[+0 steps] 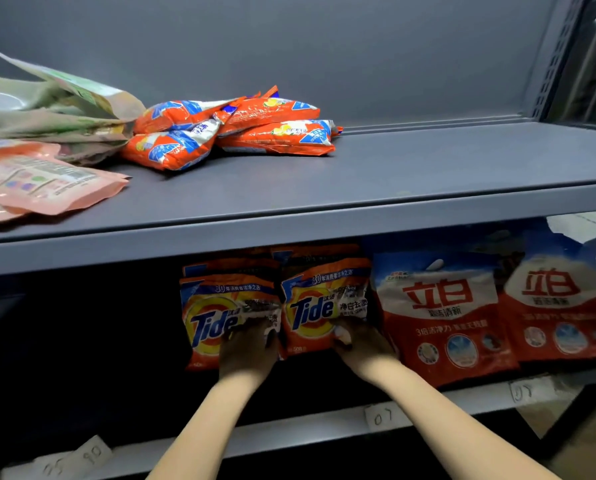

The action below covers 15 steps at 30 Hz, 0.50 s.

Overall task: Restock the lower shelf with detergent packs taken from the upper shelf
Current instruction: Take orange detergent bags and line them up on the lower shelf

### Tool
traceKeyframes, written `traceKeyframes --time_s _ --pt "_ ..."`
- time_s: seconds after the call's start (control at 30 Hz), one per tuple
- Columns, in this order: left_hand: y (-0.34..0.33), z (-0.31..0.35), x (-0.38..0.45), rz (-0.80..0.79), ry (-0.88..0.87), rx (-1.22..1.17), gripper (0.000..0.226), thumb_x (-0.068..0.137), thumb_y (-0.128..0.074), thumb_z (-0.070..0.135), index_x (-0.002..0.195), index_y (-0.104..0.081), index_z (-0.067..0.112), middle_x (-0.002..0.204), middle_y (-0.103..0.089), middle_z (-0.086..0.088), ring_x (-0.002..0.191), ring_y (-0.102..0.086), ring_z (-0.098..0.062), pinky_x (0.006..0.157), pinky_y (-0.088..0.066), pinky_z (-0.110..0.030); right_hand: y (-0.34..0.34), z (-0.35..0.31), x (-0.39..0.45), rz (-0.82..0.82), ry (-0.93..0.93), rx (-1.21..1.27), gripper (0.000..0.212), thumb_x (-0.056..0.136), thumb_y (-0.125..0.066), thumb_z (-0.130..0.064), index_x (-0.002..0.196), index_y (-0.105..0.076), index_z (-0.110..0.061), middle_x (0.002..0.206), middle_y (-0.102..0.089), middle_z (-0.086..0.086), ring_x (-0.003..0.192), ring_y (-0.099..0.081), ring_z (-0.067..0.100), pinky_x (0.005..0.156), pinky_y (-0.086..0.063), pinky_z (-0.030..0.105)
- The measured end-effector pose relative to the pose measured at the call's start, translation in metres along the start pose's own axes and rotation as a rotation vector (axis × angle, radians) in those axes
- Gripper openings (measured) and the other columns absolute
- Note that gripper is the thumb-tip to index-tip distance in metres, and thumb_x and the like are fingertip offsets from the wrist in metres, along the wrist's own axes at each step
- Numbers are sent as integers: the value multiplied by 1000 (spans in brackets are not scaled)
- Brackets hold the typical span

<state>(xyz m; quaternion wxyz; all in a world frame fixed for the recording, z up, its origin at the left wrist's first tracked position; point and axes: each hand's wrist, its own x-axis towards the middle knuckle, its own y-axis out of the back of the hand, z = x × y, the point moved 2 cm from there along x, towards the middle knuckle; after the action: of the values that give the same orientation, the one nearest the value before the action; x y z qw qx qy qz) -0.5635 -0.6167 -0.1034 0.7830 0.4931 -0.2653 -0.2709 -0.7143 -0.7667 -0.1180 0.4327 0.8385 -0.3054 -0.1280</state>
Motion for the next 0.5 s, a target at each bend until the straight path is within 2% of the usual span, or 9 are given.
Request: traceKeyframes --time_s 0.1,0.17,0.23,0.27,0.33,0.4,0.5 --pt "19 17 -21 65 29 41 22 97 -41 38 106 -59 30 109 -66 5 96 -63 -17 83 -48 -29 21 -14 -16 -11 35 -2 41 93 -56 -27 134 -49 -32 137 -52 -5 121 -53 16 97 -45 27" --pt "30 26 -38 143 33 43 15 94 -44 35 89 -57 27 94 -66 2 81 -61 -18 66 -43 -25 35 -24 -29 -41 70 -12 43 93 -55 -28 136 -49 -28 137 -53 -2 120 -53 18 98 -44 27" --pt "42 36 -53 176 81 30 19 92 -46 35 78 -52 23 82 -65 1 71 -58 -18 61 -40 -25 50 -34 -44 -94 86 -67 40 93 -52 -31 132 -52 -22 130 -58 3 113 -57 20 94 -47 29" --pt "48 41 -60 189 109 40 21 91 -46 37 80 -56 23 82 -65 3 71 -59 -17 65 -44 -26 58 -39 -50 -106 97 -97 38 93 -51 -33 129 -55 -20 126 -61 5 108 -59 22 91 -49 32" --pt "60 50 -71 226 121 92 30 93 -43 44 106 -64 25 104 -68 5 92 -63 -16 85 -46 -29 74 -49 -64 -104 117 -138 43 92 -50 -39 130 -53 -19 126 -61 5 110 -58 23 92 -49 35" --pt "71 58 -82 234 106 156 46 95 -40 50 130 -55 26 126 -62 7 114 -58 -15 98 -40 -32 90 -59 -78 -94 157 -204 52 93 -48 -46 139 -43 -22 136 -52 3 121 -51 22 98 -44 36" --pt "94 69 -98 184 56 229 50 94 -36 57 135 -48 29 131 -57 10 118 -55 -12 100 -39 -33 113 -74 -97 -57 256 -252 51 94 -46 -50 140 -41 -29 137 -49 -3 123 -49 17 101 -42 37"
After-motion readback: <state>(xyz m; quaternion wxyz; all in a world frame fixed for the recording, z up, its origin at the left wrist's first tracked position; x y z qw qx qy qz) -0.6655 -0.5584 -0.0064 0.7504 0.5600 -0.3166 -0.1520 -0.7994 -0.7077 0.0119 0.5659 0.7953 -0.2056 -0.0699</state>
